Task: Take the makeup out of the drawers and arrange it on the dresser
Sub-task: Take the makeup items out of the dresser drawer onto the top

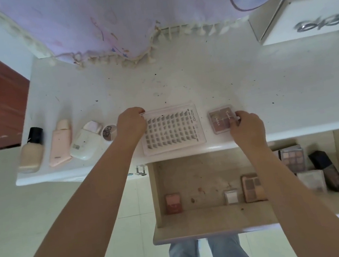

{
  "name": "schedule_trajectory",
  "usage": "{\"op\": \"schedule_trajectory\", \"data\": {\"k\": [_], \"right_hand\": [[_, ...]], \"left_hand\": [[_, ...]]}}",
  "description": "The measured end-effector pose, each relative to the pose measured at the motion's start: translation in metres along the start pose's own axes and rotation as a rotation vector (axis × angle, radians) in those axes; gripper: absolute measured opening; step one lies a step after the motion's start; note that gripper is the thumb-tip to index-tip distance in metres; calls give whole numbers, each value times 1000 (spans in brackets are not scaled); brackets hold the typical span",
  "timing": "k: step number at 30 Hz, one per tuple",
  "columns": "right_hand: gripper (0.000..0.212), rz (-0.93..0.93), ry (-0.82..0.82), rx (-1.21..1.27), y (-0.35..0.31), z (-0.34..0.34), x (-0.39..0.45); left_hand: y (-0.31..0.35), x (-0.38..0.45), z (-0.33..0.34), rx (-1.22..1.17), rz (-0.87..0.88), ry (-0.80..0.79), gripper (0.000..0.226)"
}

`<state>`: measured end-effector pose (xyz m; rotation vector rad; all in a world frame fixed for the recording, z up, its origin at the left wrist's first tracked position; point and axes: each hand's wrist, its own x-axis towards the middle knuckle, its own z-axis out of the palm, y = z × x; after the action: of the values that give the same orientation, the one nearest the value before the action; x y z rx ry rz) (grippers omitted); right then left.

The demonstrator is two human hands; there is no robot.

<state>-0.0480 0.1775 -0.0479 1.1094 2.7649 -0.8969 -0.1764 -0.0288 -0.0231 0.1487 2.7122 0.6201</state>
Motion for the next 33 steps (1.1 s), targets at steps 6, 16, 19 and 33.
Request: {"op": "schedule_trajectory", "data": {"k": [6,16,19,33], "right_hand": [[35,-16,97,27,-4,3,-11],[44,-303,-607,-497,106,54,-89],[54,-247,-699,-531,122,73,-86],[16,-178,-596,-370,125,59,-84]], "left_hand": [[2,-14,-1,43,-1,158,37],[-59,-140,135,435,213,-486,38],[-63,-130,157,563,180,-578,37],[-56,-114,161,568,112,-668,22]]}}
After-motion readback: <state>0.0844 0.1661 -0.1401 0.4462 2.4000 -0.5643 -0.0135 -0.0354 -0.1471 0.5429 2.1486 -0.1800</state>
